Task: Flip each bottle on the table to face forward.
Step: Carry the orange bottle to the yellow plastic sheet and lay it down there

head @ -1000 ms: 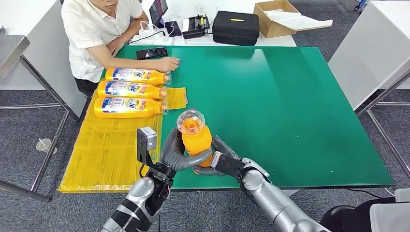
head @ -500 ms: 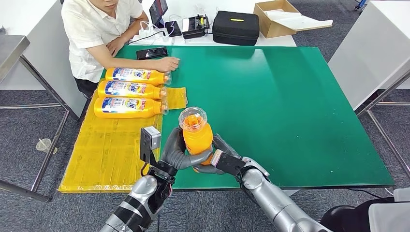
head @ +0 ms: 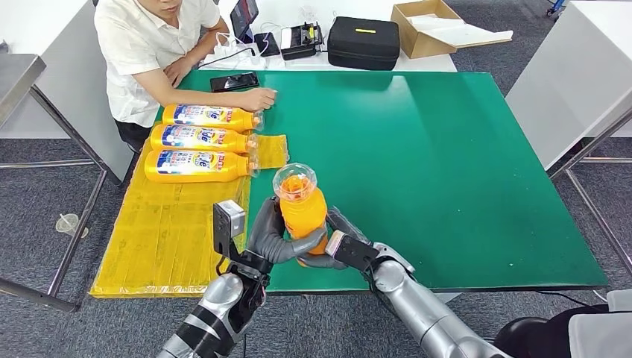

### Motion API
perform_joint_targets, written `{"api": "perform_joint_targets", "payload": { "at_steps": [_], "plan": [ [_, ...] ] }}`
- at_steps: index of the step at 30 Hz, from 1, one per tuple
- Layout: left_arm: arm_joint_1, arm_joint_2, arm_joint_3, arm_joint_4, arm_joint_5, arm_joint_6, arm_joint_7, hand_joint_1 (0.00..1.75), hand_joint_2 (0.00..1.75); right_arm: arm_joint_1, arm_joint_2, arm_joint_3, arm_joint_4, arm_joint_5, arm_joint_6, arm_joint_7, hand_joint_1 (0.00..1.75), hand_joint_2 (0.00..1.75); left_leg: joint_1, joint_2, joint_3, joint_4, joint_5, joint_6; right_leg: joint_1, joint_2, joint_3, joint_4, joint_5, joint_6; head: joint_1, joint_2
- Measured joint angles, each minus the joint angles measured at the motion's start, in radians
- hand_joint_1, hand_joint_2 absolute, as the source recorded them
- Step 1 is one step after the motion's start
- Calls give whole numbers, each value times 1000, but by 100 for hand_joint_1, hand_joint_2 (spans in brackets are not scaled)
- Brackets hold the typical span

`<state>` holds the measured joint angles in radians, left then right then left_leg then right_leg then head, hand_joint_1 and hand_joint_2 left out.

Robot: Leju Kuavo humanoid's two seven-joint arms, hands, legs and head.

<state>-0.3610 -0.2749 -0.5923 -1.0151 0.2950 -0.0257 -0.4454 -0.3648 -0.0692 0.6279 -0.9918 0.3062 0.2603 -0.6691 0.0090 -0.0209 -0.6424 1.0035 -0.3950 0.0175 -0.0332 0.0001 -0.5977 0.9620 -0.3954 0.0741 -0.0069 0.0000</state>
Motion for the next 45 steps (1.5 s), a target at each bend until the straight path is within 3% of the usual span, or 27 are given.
{"api": "perform_joint_targets", "payload": {
  "at_steps": [1,2,4,20,25,27,29,32,35,39,45],
  "plan": [
    [5,0,0,-7,1,2,0,175,175,2,0,0,-1,-2,-1,-1,54,175,0,0,0,0,0,0,0,0,0,0,0,0,0,0],
    [10,0,1,-13,2,4,0,175,175,4,-1,0,-2,-3,-1,-2,21,175,0,0,0,0,0,0,0,0,0,0,0,0,0,0],
    [16,0,2,-22,7,5,0,175,175,11,-1,-1,-5,-4,-3,-4,0,175,0,0,0,0,0,0,0,0,0,0,0,0,0,0],
    [30,1,6,-39,35,-14,1,175,175,34,-1,-12,-15,-7,-6,-5,0,175,0,0,0,0,0,0,0,0,0,0,0,0,0,0],
    [32,4,16,-51,53,-16,10,175,175,49,2,-30,-25,0,-45,3,0,175,0,0,0,0,0,0,0,0,0,0,0,0,0,0],
    [34,9,23,-60,21,35,9,175,175,62,1,-43,-32,50,-133,19,0,175,0,0,0,0,0,0,0,0,0,0,0,0,0,0],
    [37,20,28,-74,-97,169,-6,175,175,81,-3,-63,-37,151,-301,51,0,175,0,0,0,0,0,0,0,0,0,0,0,0,0,0],
    [41,52,38,-100,-392,428,-15,175,175,108,-20,-119,-41,295,-554,93,0,175,0,-1,0,0,0,0,0,-1,0,0,0,0,0,0],
    [47,81,63,-116,-679,582,14,175,175,132,-28,-195,-53,361,-691,102,0,175,0,0,0,0,0,0,0,0,0,0,0,0,0,0],
    [63,108,95,-121,-882,642,52,175,175,162,-16,-306,-92,340,-766,62,0,175,0,0,0,0,0,0,0,-1,0,0,0,0,0,0],
    [75,127,116,-122,-904,636,66,175,175,190,3,-400,-131,314,-799,38,0,175,0,0,0,0,0,0,0,0,0,0,0,0,0,0]
  ]
}}
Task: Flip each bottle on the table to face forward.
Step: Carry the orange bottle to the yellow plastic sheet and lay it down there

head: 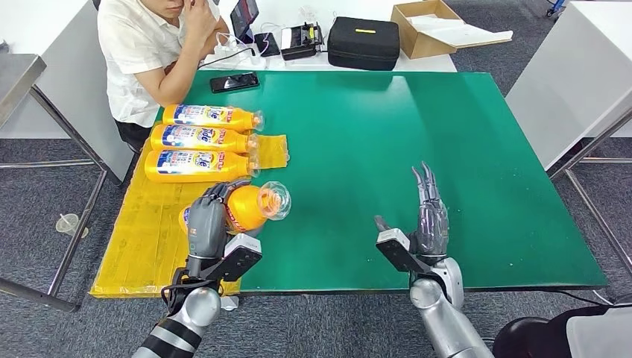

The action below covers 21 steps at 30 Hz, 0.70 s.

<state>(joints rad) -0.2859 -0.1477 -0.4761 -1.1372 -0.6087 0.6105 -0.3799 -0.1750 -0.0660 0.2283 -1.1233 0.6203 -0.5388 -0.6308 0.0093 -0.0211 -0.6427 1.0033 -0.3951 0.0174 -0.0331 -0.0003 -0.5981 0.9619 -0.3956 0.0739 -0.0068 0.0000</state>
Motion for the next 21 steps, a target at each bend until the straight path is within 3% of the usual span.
{"api": "perform_joint_targets", "payload": {
  "at_steps": [4,9,13,21],
  "plan": [
    [5,8,16,-8,-1,-13,12,175,175,16,12,-50,-15,-25,-14,-19,0,175,0,0,0,0,0,0,0,0,0,0,0,0,0,0],
    [-17,29,20,15,-291,19,153,175,175,24,27,-93,-21,-33,-7,-55,0,175,0,0,0,0,0,0,0,0,0,0,0,0,0,0],
    [-97,43,20,140,-444,-58,257,175,175,16,49,-98,-22,-28,23,-63,0,175,0,1,0,0,1,-1,0,0,0,0,0,0,0,0],
    [-245,45,26,440,-458,-117,254,175,175,-18,85,-79,-8,-35,67,-65,0,175,1,1,0,0,2,-1,0,0,0,1,1,0,0,0]
  ]
}}
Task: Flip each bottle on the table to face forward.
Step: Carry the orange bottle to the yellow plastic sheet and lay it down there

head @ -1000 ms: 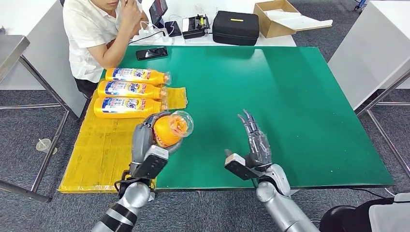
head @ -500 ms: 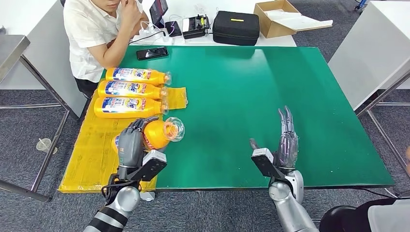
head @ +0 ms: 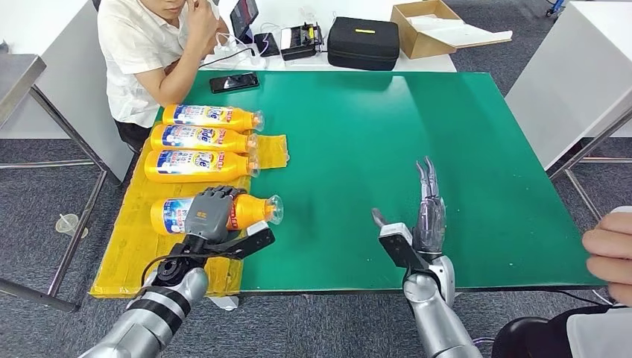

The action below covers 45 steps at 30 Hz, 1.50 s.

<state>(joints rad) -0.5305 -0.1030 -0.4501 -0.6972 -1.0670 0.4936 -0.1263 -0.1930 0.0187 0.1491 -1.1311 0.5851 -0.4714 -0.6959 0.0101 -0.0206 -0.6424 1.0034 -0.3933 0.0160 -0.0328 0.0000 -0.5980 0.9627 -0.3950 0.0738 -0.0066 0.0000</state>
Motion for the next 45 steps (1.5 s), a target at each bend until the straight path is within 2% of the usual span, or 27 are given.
{"api": "perform_joint_targets", "payload": {
  "at_steps": [6,12,13,14,16,17,18,27,40,45],
  "plan": [
    [-41,-5,7,120,-2,-9,-2,164,175,-20,5,20,19,-18,20,0,0,175,0,0,0,0,0,0,0,0,0,0,0,0,0,0],
    [-67,-11,8,172,-3,-15,-2,164,175,-29,5,31,38,-20,23,0,0,175,0,0,0,0,0,0,0,0,0,0,0,0,0,0],
    [-70,-12,8,178,-3,-15,-2,146,175,-30,5,32,41,-20,23,0,0,175,0,0,0,0,0,0,0,0,0,0,0,0,0,0],
    [-72,-13,8,182,-3,-15,-2,114,175,-30,6,32,43,-20,23,0,0,175,0,0,0,0,0,0,0,0,0,0,0,0,0,0],
    [-75,-14,8,189,-3,-20,-2,35,175,-31,6,32,47,-21,23,0,0,175,0,0,0,0,0,0,0,0,0,0,0,0,0,0],
    [-77,-15,8,193,-3,-26,-3,12,175,-31,6,32,49,-23,23,0,0,175,0,0,0,0,0,0,0,0,0,0,0,0,0,0],
    [-80,-16,8,197,-3,-39,-3,3,175,-31,6,32,51,-26,23,0,0,175,0,0,0,0,0,0,0,0,0,0,0,0,0,0],
    [-103,-20,8,227,-10,-168,-2,0,175,-36,2,33,79,-62,24,0,0,175,0,-1,0,0,0,0,0,0,1,0,0,0,0,0],
    [-120,-22,7,237,-23,-223,-18,0,175,-39,-11,42,111,-93,23,0,0,175,0,-1,1,0,0,0,0,0,2,0,0,0,0,0],
    [-120,-22,7,234,-3,-239,-65,0,175,-41,-21,56,121,-114,17,0,0,175,0,-1,1,0,0,0,0,0,2,0,0,0,0,0]
  ]
}}
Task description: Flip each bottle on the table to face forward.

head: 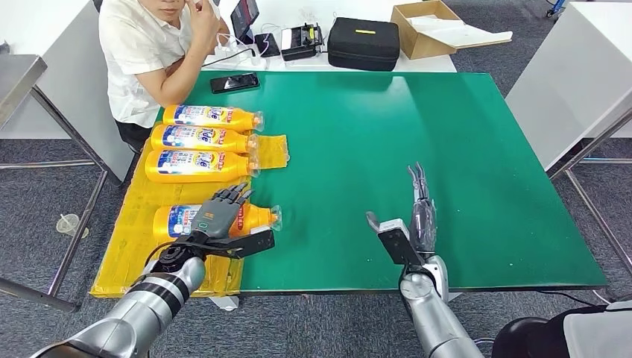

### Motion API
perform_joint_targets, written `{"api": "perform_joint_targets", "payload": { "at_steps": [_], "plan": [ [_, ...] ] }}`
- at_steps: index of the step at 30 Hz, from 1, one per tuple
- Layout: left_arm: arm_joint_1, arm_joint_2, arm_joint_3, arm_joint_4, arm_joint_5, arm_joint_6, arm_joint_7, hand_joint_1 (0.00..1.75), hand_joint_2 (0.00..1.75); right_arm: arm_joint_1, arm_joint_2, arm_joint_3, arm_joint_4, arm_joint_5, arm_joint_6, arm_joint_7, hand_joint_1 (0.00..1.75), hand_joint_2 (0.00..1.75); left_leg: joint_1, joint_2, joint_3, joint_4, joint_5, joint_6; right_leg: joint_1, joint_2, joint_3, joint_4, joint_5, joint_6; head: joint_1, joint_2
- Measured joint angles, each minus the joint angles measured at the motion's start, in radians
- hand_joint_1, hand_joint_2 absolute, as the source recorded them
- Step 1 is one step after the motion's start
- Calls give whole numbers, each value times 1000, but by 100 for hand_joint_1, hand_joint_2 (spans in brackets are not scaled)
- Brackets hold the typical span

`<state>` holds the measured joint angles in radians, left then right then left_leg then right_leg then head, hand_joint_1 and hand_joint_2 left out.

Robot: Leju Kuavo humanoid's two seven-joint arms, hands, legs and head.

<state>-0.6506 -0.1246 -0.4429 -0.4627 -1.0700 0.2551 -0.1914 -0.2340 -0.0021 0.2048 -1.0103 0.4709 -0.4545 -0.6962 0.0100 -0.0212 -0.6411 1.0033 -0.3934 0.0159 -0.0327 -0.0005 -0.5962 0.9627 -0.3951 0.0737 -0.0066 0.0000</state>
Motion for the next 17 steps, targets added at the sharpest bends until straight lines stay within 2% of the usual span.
{"api": "perform_joint_targets", "payload": {
  "at_steps": [5,9,14,17],
  "plan": [
    [65,-1,-5,-82,51,66,-81,0,175,4,-15,6,6,-9,-18,0,0,175,0,0,0,0,0,0,0,0,-1,0,0,0,0,0],
    [165,5,-41,-268,67,130,-86,0,175,25,-27,4,5,1,-24,0,0,175,0,0,-1,0,-1,0,0,0,-1,0,0,0,0,0],
    [279,16,-103,-508,187,121,-123,0,175,57,-35,-3,-6,6,-25,0,0,175,0,0,-2,0,-2,0,0,0,-2,0,-1,0,0,0],
    [309,21,-125,-582,213,114,-132,0,175,63,-37,-5,-13,5,-25,0,0,175,0,0,-2,0,-2,0,0,0,-2,0,-1,0,0,0]
  ]
}}
